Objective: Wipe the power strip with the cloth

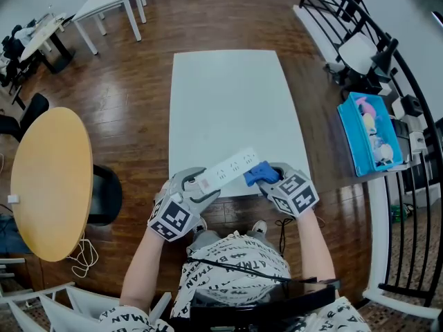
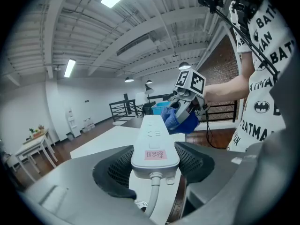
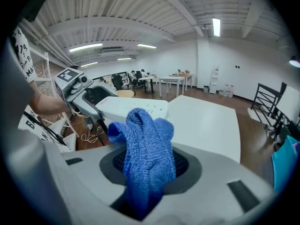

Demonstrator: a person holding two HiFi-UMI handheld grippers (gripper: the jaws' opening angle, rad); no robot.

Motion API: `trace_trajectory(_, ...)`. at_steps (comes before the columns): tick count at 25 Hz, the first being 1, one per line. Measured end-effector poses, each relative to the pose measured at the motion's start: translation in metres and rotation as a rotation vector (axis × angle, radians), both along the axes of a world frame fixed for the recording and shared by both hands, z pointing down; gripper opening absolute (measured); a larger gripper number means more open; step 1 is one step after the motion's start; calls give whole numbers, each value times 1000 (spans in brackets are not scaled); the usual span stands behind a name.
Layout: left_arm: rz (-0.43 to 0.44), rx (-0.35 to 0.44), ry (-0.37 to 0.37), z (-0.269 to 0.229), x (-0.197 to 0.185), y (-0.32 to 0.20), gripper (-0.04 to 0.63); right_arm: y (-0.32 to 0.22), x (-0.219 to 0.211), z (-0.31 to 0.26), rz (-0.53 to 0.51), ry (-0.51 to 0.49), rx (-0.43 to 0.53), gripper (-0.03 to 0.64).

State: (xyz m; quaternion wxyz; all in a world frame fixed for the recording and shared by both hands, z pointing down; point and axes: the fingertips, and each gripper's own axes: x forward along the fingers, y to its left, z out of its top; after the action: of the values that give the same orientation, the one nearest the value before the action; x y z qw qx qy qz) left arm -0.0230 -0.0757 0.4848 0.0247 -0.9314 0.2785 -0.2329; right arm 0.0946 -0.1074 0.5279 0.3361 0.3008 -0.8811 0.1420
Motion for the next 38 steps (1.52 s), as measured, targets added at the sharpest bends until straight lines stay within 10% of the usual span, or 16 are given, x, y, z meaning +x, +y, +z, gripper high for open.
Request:
trace_trajectory(13,122,48,-75,-4,8,19,279,-26,39,-13,37,152,82,141)
trace_trajectory(27,230,59,-120,-3,18,34,279,-44,48,-42,-3,52,107,143)
trace_trajectory(38,357,120,-204,4,40,34,278,-14,34,-24,-458,228,-90,143)
